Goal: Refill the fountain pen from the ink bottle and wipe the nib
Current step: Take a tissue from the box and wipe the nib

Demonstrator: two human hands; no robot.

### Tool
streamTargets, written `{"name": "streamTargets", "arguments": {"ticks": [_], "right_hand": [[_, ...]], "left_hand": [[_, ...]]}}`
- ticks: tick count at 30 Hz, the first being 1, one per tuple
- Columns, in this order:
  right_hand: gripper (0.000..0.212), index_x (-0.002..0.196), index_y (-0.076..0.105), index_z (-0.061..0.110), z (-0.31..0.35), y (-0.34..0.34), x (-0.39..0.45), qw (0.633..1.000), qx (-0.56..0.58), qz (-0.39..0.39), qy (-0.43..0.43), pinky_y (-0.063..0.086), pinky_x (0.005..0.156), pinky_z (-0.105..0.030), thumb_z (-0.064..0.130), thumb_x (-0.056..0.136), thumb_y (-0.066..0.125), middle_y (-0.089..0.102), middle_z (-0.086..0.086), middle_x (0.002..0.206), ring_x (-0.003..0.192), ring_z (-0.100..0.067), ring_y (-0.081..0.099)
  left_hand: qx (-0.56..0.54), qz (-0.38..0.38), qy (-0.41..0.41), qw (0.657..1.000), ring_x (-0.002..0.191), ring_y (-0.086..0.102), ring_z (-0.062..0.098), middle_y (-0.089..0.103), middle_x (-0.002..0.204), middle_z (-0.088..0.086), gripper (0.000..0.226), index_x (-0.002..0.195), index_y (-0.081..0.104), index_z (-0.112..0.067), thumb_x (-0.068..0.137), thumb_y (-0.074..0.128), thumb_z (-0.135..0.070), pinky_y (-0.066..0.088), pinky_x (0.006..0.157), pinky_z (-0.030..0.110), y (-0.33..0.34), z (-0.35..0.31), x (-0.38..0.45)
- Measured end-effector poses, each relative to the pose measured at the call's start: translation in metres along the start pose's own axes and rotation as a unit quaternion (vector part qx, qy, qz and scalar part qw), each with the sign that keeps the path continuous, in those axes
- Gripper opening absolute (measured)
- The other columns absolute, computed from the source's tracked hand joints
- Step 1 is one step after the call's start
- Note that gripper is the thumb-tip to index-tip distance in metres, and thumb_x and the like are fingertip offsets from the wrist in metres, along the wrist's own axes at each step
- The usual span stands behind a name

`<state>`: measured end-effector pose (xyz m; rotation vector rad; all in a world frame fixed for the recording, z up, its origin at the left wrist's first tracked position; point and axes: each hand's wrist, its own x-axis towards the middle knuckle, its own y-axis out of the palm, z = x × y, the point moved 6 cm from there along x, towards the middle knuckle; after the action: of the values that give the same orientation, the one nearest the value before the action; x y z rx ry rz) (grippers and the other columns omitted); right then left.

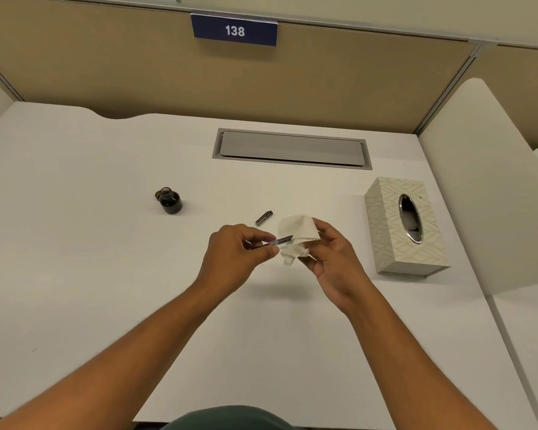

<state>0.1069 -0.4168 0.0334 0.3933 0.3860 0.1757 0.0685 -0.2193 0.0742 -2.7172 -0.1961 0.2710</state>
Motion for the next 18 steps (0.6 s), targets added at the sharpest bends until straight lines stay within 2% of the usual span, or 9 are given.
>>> {"name": "streamTargets", "arguments": {"ticks": [2, 4, 8, 11, 13, 16, 18], "right_hand": [[0.038, 0.124, 0.072, 0.012, 0.0, 0.008, -0.003, 0.998, -0.034, 0.055, 0.003, 0.06, 0.091, -0.033, -0.009, 0.096, 0.058, 0.075, -0.015, 0.125, 0.114, -0.03, 0.073], [0.039, 0.121, 0.075, 0.01, 0.0, 0.011, -0.005, 0.996, -0.058, 0.072, 0.002, 0.06, 0.09, -0.031, -0.012, 0.094, 0.057, 0.076, -0.016, 0.121, 0.11, -0.029, 0.075], [0.03, 0.105, 0.082, 0.013, -0.001, 0.01, -0.008, 0.998, -0.058, 0.04, -0.002, 0.06, 0.082, -0.025, -0.008, 0.094, 0.064, 0.08, -0.015, 0.111, 0.098, -0.023, 0.077], [0.024, 0.101, 0.083, 0.012, -0.003, 0.014, -0.01, 0.999, -0.02, 0.024, -0.004, 0.059, 0.078, -0.023, -0.005, 0.094, 0.067, 0.081, -0.014, 0.107, 0.089, -0.018, 0.077], [0.027, 0.097, 0.084, 0.013, -0.007, 0.018, -0.012, 1.0, 0.02, 0.008, -0.006, 0.059, 0.076, -0.023, -0.005, 0.096, 0.065, 0.081, -0.012, 0.102, 0.085, -0.016, 0.077], [0.024, 0.103, 0.082, 0.009, -0.015, 0.025, -0.016, 0.997, 0.075, -0.025, 0.001, 0.06, 0.076, -0.024, -0.004, 0.097, 0.063, 0.08, -0.016, 0.107, 0.093, -0.02, 0.078], [0.023, 0.103, 0.082, 0.009, -0.02, 0.029, -0.019, 0.993, 0.106, -0.054, 0.011, 0.061, 0.075, -0.024, -0.004, 0.097, 0.064, 0.08, -0.014, 0.108, 0.093, -0.02, 0.078]], "left_hand": [[0.015, 0.003, 0.009, 1.0, 0.068, 0.063, -0.004, 0.076, 0.082, -0.006, 0.016, 0.096, 0.086, -0.026, 0.081, 0.09, -0.025, 0.046, 0.062, 0.007, 0.0, -0.004, 0.002], [0.015, 0.008, 0.008, 1.0, 0.07, 0.066, -0.004, 0.078, 0.083, -0.007, 0.016, 0.095, 0.086, -0.026, 0.08, 0.091, -0.024, 0.047, 0.062, 0.007, 0.0, -0.005, 0.004], [-0.069, 0.027, -0.028, 0.997, 0.069, 0.067, 0.005, 0.078, 0.077, -0.009, 0.017, 0.09, 0.086, -0.028, 0.076, 0.094, -0.023, 0.053, 0.067, 0.016, 0.0, -0.001, 0.006], [-0.183, 0.021, -0.046, 0.982, 0.073, 0.07, 0.011, 0.077, 0.077, -0.003, 0.028, 0.101, 0.083, -0.022, 0.076, 0.093, -0.014, 0.058, 0.073, 0.027, 0.002, 0.001, 0.005], [-0.245, -0.002, -0.045, 0.968, 0.08, 0.076, 0.015, 0.08, 0.083, 0.004, 0.035, 0.108, 0.081, -0.021, 0.077, 0.093, -0.012, 0.062, 0.077, 0.026, 0.003, 0.001, 0.003], [-0.337, -0.023, -0.06, 0.939, 0.086, 0.079, 0.02, 0.08, 0.088, 0.01, 0.029, 0.105, 0.081, -0.02, 0.079, 0.09, -0.009, 0.061, 0.077, 0.024, 0.009, 0.004, -0.003], [-0.354, -0.03, -0.073, 0.932, 0.092, 0.08, 0.023, 0.081, 0.092, 0.009, 0.023, 0.101, 0.082, -0.018, 0.08, 0.09, -0.01, 0.061, 0.081, 0.027, 0.014, 0.006, -0.005]]}}
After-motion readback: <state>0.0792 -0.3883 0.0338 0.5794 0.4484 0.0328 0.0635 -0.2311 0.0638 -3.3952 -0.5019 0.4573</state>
